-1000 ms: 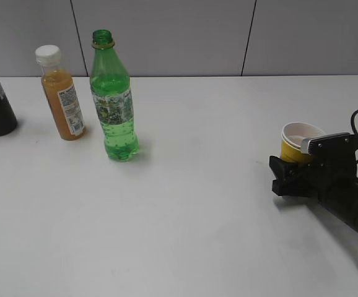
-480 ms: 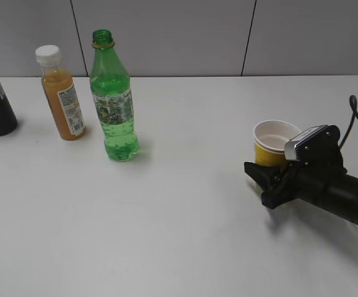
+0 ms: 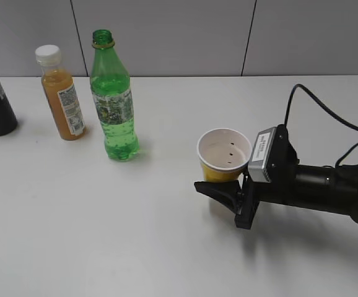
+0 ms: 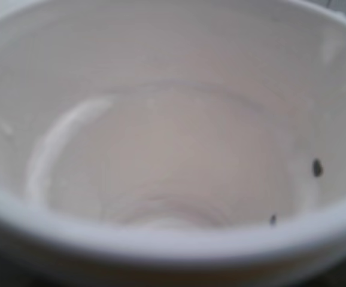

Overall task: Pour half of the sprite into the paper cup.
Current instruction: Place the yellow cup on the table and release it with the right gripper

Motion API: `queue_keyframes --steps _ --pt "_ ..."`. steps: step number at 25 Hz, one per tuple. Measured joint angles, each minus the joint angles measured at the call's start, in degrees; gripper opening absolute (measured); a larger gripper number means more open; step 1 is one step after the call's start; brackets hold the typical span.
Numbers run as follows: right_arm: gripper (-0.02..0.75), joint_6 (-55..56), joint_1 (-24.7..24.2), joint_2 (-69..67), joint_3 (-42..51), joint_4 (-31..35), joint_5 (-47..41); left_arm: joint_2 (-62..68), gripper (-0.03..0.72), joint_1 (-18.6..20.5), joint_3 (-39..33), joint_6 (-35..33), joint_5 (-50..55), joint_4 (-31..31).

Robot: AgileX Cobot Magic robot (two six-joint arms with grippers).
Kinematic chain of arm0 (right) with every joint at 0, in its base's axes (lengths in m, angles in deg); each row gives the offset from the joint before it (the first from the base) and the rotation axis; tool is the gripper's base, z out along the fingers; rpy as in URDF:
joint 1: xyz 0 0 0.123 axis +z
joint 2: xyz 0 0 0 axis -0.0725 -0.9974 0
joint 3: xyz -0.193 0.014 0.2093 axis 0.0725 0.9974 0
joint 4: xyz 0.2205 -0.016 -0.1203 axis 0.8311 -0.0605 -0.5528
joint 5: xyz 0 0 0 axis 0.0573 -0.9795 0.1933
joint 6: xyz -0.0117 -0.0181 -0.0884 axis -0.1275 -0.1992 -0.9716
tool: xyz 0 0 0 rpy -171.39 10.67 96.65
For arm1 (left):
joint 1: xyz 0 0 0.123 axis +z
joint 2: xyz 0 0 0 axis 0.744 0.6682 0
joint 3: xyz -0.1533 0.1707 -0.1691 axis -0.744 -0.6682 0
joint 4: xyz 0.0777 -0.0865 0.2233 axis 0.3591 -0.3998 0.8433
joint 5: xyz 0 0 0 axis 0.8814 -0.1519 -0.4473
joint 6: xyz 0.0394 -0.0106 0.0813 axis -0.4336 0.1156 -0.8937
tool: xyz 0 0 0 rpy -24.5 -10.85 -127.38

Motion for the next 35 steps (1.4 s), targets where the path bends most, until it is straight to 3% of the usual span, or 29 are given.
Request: queue_keyframes --steps 18,35 --pt "0.445 12.2 11.0 -8.0 -15.3 -7.6 -0.1 0.0 0.588 0.0 0.0 0.0 0.0 0.0" --pt "0.445 15.7 13.2 -11.7 -20.7 -7.9 -7.7 0.0 0.588 0.0 0.0 0.0 0.0 0.0"
